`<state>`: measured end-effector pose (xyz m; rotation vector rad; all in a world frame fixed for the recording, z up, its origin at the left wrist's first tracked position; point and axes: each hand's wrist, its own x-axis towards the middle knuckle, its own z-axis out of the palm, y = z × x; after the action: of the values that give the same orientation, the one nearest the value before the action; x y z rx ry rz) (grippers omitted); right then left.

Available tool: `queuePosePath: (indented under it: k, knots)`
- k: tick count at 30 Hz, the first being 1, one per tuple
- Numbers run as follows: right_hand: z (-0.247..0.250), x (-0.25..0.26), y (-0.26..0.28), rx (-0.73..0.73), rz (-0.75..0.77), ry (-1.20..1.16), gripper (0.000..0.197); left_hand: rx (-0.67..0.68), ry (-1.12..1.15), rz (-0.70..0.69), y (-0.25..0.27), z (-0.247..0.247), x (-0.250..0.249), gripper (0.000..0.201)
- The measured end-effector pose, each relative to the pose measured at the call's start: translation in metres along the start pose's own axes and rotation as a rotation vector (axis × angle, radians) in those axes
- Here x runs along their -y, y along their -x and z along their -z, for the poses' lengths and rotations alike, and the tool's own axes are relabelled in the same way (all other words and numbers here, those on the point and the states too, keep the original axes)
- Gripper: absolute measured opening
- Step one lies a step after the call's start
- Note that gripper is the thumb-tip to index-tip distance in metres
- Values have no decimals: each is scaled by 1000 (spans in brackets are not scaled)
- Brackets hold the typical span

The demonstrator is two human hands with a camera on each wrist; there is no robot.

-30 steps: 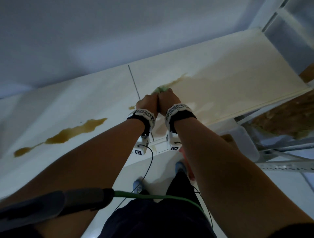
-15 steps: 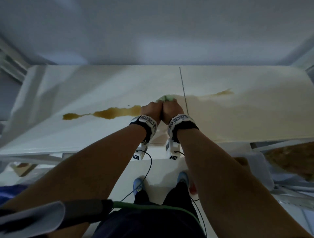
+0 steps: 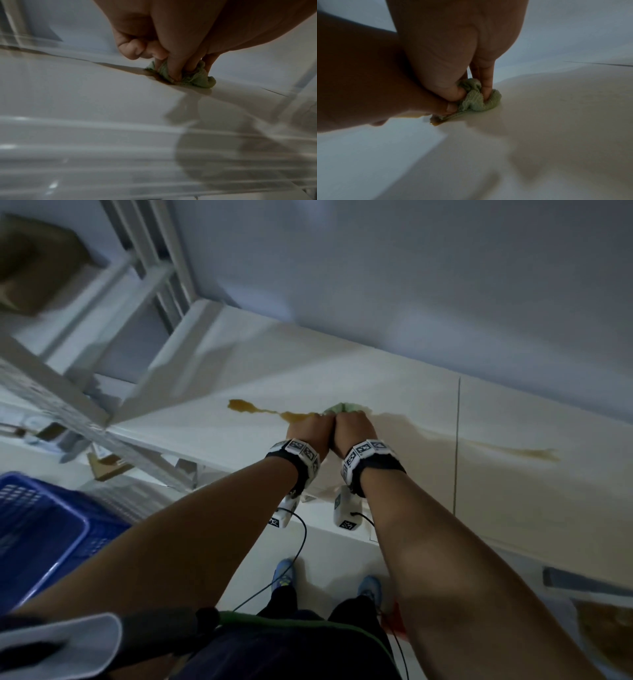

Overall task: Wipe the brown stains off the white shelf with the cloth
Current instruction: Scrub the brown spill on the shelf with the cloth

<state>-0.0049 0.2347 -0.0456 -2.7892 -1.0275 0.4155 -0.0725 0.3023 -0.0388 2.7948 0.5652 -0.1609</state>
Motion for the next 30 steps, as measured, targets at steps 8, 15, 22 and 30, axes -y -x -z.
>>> queuePosePath:
  k: [8, 15, 22, 30]
  knots:
    - [-3, 54, -16, 35, 66, 30, 22, -2, 20, 113, 8, 11, 48, 33]
    - [-10, 108, -33, 43, 164, 22, 23, -31, 27, 209, 16, 22, 101, 37]
    - [-23, 158, -49, 16, 272, 10, 29, -77, 60, 312, 24, 33, 151, 35]
    - [-26, 189, -54, 11, 323, 38, 31, -98, 70, 365, 32, 38, 178, 34]
